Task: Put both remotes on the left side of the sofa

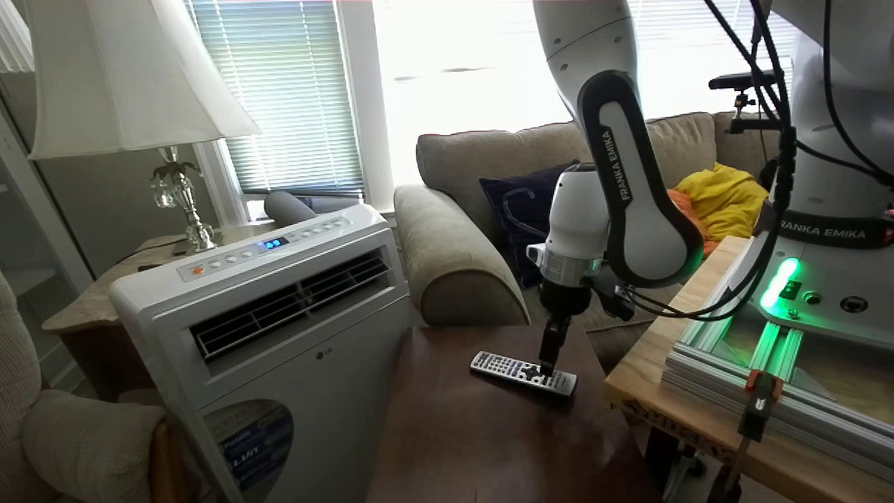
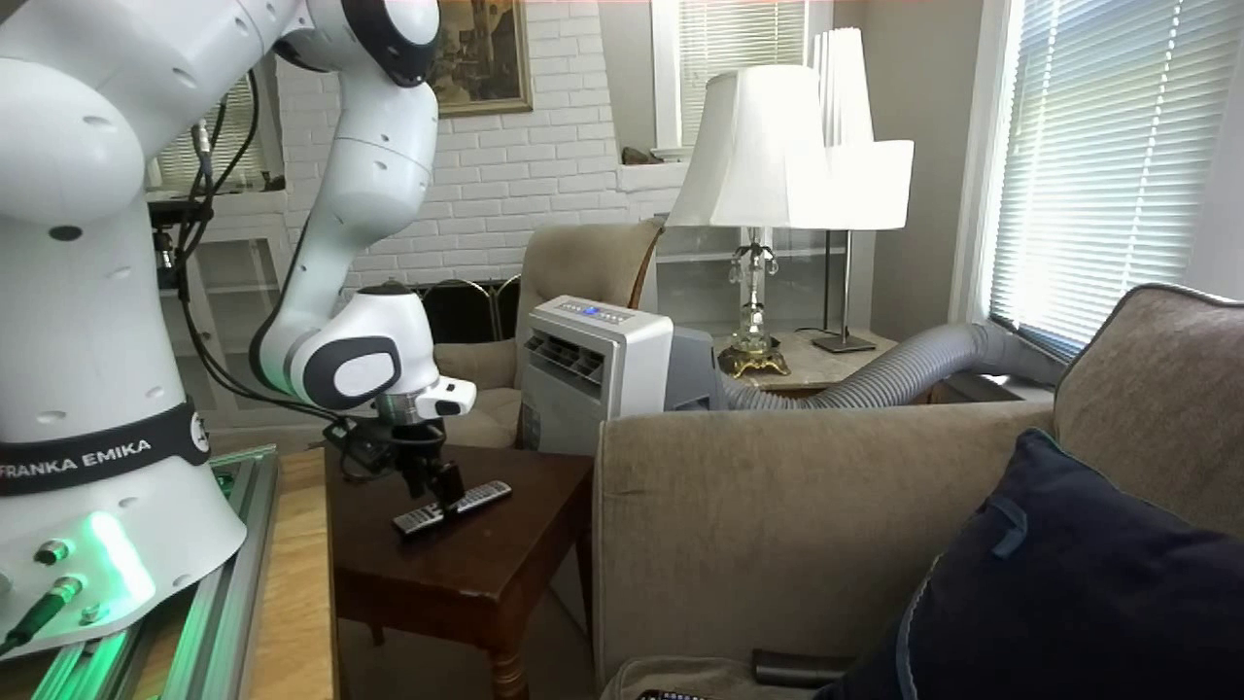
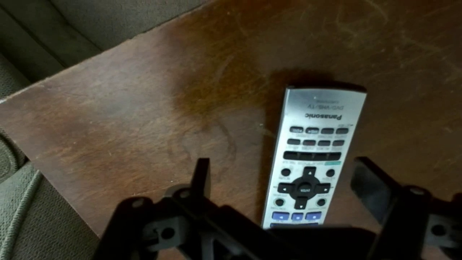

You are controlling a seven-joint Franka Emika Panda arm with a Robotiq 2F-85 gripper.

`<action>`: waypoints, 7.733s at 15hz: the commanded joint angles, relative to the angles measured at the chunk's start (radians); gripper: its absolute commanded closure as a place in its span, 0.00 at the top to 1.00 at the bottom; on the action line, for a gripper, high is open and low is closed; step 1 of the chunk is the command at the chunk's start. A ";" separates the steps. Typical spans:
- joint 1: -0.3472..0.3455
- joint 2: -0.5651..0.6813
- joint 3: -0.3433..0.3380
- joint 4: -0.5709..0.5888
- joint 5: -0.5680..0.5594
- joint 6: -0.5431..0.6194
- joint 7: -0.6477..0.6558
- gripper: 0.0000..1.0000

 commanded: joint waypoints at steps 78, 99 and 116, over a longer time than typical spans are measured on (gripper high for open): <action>-0.537 0.381 -0.396 0.805 0.254 -0.629 0.416 0.31; -0.634 0.473 -0.413 0.887 0.081 -0.495 0.057 0.47; -0.418 0.048 -0.496 0.470 0.027 -0.704 0.053 1.00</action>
